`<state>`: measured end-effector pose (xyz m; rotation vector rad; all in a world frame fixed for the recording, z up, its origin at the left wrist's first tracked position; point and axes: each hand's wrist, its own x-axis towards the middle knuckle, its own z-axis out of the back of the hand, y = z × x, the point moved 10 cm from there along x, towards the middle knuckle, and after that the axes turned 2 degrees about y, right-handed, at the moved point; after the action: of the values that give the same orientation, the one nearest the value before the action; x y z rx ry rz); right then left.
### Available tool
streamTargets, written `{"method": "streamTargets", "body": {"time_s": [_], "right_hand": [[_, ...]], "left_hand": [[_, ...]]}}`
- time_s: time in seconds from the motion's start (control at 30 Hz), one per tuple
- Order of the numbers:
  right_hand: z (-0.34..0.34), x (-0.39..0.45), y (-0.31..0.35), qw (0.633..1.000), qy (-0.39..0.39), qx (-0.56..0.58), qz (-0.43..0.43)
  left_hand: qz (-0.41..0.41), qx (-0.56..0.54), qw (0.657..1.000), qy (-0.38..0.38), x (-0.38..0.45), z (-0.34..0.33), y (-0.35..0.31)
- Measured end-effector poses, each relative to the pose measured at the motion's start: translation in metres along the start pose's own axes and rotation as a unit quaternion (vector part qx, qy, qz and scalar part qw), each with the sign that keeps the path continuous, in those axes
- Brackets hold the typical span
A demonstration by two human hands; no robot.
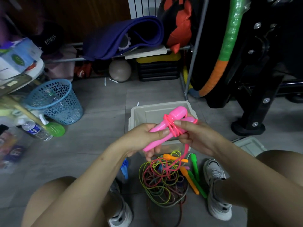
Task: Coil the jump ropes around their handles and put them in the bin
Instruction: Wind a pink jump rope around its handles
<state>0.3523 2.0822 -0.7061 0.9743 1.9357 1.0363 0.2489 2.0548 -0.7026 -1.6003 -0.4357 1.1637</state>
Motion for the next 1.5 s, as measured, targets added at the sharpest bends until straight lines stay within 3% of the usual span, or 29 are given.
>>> {"method": "streamTargets", "body": {"time_s": [0.13, 0.27, 0.43, 0.83, 1.07, 1.27, 1.5], "right_hand": [[0.000, -0.002, 0.007, 0.999, 0.001, -0.021, 0.030], [0.004, -0.001, 0.012, 0.998, -0.029, -0.036, 0.050], [0.010, 0.001, 0.011, 0.993, -0.055, -0.090, 0.053], [0.009, 0.004, 0.018, 0.979, -0.099, -0.155, 0.084], [0.018, 0.003, 0.022, 0.959, -0.138, -0.236, 0.068], [0.007, 0.000, 0.019, 0.988, -0.024, -0.155, 0.014], [0.033, 0.000, 0.030, 0.976, -0.133, -0.174, 0.006]], "left_hand": [[-0.007, -0.052, 0.998, 0.024, -0.001, -0.005, 0.000], [-0.010, -0.094, 0.995, -0.014, 0.004, -0.001, 0.000], [-0.035, -0.069, 0.994, -0.082, 0.005, 0.010, -0.002], [-0.074, -0.047, 0.984, -0.152, 0.007, 0.022, -0.015], [-0.081, -0.062, 0.983, -0.150, 0.009, 0.019, -0.012], [-0.086, -0.018, 0.994, -0.064, 0.005, 0.019, -0.016], [-0.117, 0.110, 0.985, -0.070, 0.001, 0.018, -0.021]]}}
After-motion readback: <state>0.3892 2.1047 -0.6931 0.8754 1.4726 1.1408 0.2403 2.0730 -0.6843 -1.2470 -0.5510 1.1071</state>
